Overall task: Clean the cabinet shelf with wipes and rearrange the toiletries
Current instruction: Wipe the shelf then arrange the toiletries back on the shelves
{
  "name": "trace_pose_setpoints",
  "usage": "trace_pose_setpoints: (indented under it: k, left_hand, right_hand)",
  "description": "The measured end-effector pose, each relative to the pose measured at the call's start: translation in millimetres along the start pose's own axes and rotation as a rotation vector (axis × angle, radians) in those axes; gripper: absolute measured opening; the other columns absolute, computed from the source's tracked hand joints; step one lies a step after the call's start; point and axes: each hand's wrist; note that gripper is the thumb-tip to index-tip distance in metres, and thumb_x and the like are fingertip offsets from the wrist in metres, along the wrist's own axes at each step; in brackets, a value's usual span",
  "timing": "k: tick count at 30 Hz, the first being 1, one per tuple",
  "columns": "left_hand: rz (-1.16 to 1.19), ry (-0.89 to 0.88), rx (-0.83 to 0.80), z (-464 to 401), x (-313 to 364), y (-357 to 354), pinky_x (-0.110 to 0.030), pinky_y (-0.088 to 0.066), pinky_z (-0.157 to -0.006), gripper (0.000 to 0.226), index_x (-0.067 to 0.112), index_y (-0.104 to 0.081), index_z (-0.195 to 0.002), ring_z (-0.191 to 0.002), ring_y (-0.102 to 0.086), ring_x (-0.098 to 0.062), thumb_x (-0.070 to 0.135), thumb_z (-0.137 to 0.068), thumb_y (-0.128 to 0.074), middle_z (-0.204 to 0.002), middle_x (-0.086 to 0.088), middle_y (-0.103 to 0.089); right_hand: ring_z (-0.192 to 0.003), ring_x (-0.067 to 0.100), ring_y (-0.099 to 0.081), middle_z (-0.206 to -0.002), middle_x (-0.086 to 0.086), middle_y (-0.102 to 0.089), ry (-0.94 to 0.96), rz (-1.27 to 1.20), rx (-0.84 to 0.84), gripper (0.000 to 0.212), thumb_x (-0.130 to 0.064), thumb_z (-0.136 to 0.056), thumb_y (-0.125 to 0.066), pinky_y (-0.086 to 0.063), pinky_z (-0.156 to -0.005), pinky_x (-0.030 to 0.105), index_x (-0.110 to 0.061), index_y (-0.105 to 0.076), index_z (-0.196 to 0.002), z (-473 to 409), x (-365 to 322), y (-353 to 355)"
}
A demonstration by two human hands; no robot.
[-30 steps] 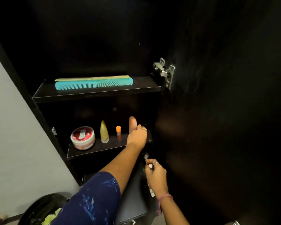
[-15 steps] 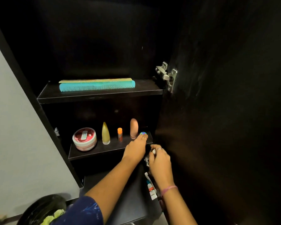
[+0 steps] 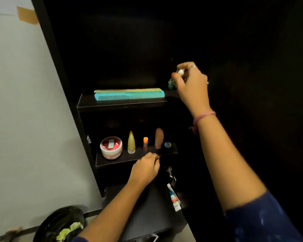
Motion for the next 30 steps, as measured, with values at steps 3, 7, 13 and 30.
trace_pose_setpoints:
  k: [3, 7, 13, 30]
  left_hand:
    - [-0.001, 0.002, 0.016, 8, -9, 8, -0.038, -0.048, -0.082, 0.028, 0.022, -0.059, -0.115, -0.105, -0.06, -0.026, 0.031, -0.094, -0.043, -0.117, 0.003, -0.059]
    - [0.008, 0.017, 0.011, 18, -20, 11, -0.036, -0.048, -0.081, 0.028, 0.022, -0.059, -0.116, -0.103, -0.061, -0.024, 0.03, -0.095, -0.043, -0.117, 0.004, -0.059]
    - [0.031, 0.028, -0.014, 22, -30, 10, -0.039, -0.052, -0.085, 0.027, 0.022, -0.061, -0.114, -0.102, -0.062, -0.022, 0.029, -0.093, -0.045, -0.117, 0.004, -0.061]
    - [0.036, 0.028, 0.002, 32, -43, 18, -0.032, -0.052, -0.086, 0.026, 0.023, -0.06, -0.115, -0.103, -0.061, -0.015, 0.029, -0.094, -0.046, -0.118, 0.006, -0.061]
  right_hand:
    - [-0.103, 0.015, -0.059, -0.112, 0.004, -0.061, -0.032, 0.167, -0.099, 0.026, -0.02, -0.093, -0.054, -0.046, -0.089, 0.021, -0.013, -0.055, -0.118, -31, 1, -13]
    - [-0.108, 0.026, -0.059, -0.117, 0.013, -0.059, -0.091, 0.381, -0.25, 0.032, -0.02, -0.093, -0.055, -0.05, -0.094, 0.037, -0.007, -0.05, -0.122, -47, 15, -30]
    - [-0.108, 0.029, -0.06, -0.122, 0.016, -0.055, -0.166, 0.48, -0.298, 0.047, -0.023, -0.092, -0.058, -0.053, -0.091, 0.039, -0.004, -0.041, -0.131, -57, 17, -34]
    - [-0.091, 0.026, -0.067, -0.109, 0.013, -0.062, -0.231, 0.507, -0.384, 0.064, -0.038, -0.083, -0.067, -0.057, -0.081, 0.042, -0.008, -0.041, -0.133, -50, 13, -36]
Point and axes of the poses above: each hand's wrist, its own z-axis away from the middle knuckle, its own y-axis out of the back of the hand, x = y × z
